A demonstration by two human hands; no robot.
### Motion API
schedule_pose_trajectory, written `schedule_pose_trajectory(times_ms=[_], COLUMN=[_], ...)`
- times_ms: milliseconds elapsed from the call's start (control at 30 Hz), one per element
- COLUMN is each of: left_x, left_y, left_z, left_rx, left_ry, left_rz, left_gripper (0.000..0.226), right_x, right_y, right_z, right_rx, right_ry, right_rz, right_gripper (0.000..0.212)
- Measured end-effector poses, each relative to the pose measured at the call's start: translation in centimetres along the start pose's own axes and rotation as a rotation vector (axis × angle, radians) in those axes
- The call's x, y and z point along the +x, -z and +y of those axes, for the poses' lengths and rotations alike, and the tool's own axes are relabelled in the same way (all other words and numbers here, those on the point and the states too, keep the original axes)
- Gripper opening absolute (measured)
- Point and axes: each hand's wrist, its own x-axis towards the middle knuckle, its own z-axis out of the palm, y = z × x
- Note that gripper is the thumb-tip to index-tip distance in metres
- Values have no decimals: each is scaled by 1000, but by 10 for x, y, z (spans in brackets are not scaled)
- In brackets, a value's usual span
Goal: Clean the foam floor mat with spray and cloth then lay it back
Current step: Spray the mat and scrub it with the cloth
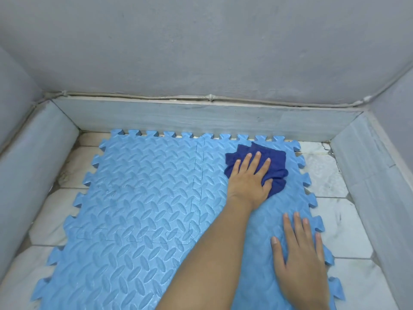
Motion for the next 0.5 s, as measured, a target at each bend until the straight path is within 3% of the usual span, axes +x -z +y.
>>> schedule_pose_trajectory(times_ms=[167,300,367,500], left_x=[-32,-92,-109,-109], left_y=[36,66,68,47], left_z=[-140,-243,-254,-186], left_rx=[-50,-36,59,53], left_ry=[497,844,768,304], left_rz=[189,201,196,74], left_gripper=[60,60,61,77], right_x=[-1,-1,-1,-2], right_y=[1,4,5,5], right_z=[-2,-6,-6,-3], right_rx=[-12,-31,-44,-74], right_ry=[6,-3,-2,5], right_rz=[-15,-25,-22,-20], right_gripper=[69,66,65,64])
